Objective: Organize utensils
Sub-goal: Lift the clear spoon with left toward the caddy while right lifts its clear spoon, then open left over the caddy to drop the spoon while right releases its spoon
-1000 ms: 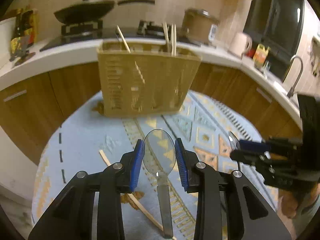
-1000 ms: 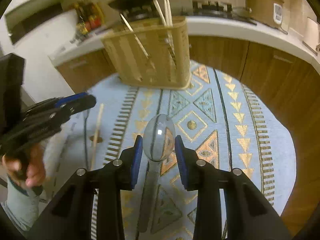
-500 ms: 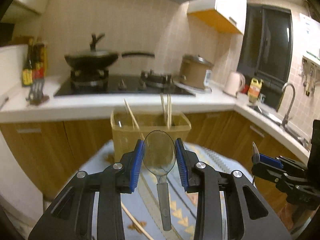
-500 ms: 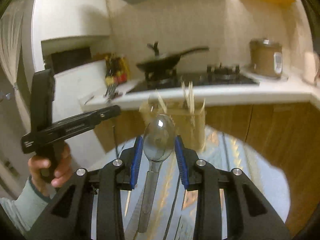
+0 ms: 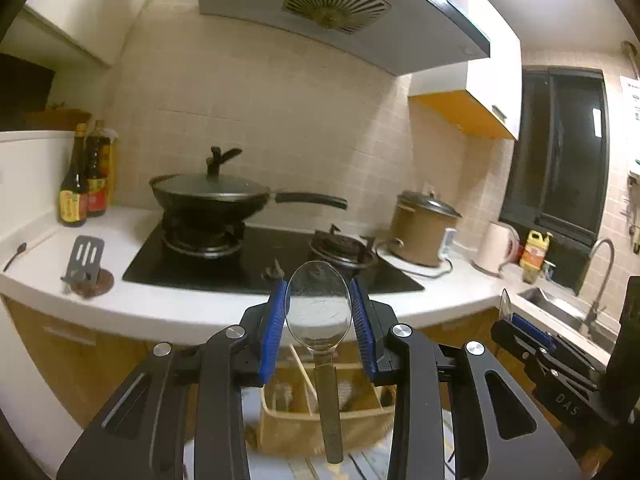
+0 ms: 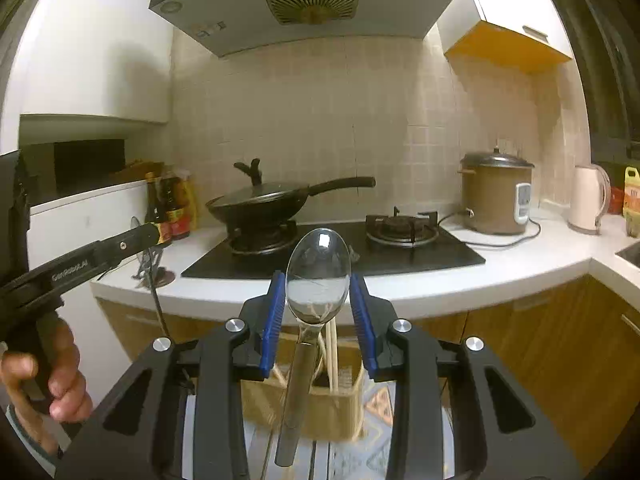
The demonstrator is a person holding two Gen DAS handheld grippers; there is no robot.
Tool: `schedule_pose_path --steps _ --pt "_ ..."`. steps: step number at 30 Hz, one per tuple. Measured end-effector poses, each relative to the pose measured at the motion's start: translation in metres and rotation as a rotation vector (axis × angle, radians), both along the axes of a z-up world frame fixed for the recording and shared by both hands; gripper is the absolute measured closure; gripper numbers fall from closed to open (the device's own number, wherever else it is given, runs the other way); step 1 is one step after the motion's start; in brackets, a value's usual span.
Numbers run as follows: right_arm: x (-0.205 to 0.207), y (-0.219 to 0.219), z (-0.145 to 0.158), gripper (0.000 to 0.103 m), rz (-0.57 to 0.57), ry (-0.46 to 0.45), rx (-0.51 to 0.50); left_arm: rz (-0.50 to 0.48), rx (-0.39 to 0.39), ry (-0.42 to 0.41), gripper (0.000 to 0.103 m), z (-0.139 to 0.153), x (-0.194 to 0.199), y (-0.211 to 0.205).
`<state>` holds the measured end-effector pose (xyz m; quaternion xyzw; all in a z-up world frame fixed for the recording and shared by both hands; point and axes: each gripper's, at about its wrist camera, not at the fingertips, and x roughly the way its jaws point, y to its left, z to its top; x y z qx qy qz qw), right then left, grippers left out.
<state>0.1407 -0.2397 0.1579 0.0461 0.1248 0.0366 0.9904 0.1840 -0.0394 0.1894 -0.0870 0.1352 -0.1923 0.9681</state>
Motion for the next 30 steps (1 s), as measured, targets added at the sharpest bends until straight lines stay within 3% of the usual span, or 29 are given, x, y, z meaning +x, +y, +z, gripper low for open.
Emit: schedule_pose_path --steps 12,18,28,30 --pt "0.058 0.000 -0.015 0.073 -0.173 -0.109 -0.161 0.055 -0.006 -0.042 0.072 -0.013 0.062 0.010" --pt "0.077 0.002 -0.034 0.073 -0.164 -0.101 -0.171 0.054 -0.002 -0.021 0.072 -0.031 0.079 0.007" --pt "0.073 0.003 -0.059 0.072 -0.138 -0.068 -0.165 0.020 0.040 0.029 0.072 -0.063 0.082 -0.003" --pt "0.069 0.003 -0.060 0.070 -0.114 -0.052 -0.164 0.008 0.032 0.039 0.067 -0.064 0.079 0.000"
